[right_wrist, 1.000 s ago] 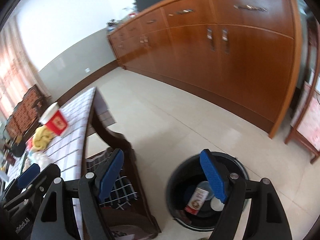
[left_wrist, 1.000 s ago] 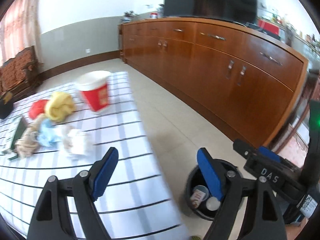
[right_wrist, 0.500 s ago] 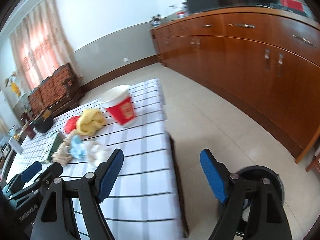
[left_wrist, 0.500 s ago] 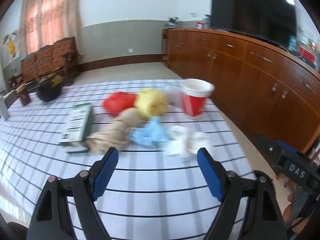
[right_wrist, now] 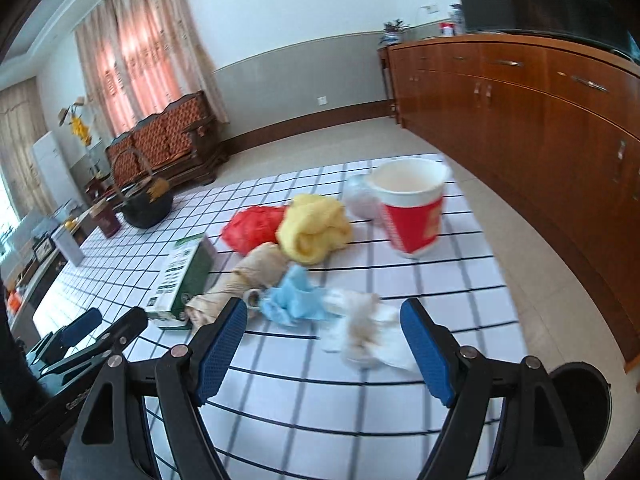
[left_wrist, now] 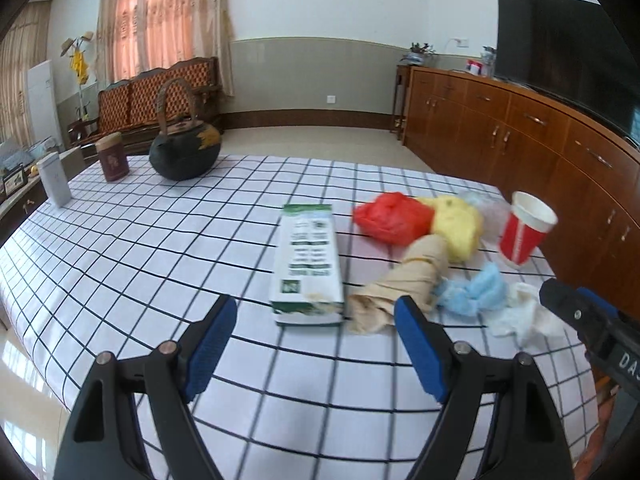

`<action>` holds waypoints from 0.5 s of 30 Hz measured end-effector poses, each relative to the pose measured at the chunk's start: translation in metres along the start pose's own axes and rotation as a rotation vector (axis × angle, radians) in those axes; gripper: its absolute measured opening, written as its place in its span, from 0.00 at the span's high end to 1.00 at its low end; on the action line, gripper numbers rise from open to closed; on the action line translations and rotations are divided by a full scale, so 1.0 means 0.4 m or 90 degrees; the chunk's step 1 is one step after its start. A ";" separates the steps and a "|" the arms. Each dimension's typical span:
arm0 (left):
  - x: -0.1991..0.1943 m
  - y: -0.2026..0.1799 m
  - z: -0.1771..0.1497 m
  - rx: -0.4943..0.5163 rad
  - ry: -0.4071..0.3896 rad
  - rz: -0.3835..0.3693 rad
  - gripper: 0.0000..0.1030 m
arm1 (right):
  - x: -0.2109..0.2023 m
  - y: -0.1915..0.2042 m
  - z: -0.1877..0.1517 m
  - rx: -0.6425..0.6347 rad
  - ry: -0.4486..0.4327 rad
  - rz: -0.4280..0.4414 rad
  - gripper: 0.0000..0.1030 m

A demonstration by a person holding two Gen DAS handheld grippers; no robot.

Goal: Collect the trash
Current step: 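Move both tools back over the table toward the green box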

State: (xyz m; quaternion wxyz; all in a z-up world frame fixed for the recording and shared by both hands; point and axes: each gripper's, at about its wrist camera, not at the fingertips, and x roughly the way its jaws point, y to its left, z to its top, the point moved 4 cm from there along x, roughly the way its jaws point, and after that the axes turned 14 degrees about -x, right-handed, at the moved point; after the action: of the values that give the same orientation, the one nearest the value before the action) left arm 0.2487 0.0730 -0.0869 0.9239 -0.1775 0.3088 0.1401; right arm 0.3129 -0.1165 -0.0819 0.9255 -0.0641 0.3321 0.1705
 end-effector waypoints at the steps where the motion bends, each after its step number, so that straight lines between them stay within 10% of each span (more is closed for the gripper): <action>1: 0.005 0.006 0.003 -0.003 0.001 0.001 0.20 | 0.011 0.014 0.004 -0.005 0.002 0.002 0.22; 15: 0.111 0.007 0.025 -0.004 0.042 0.000 0.20 | 0.147 0.076 0.071 -0.021 0.028 0.018 0.22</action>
State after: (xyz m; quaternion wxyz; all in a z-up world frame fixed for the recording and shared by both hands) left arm 0.2869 0.0864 -0.1078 0.9126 -0.1846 0.3388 0.1352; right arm 0.3614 -0.0654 -0.0976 0.9141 -0.0785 0.3507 0.1877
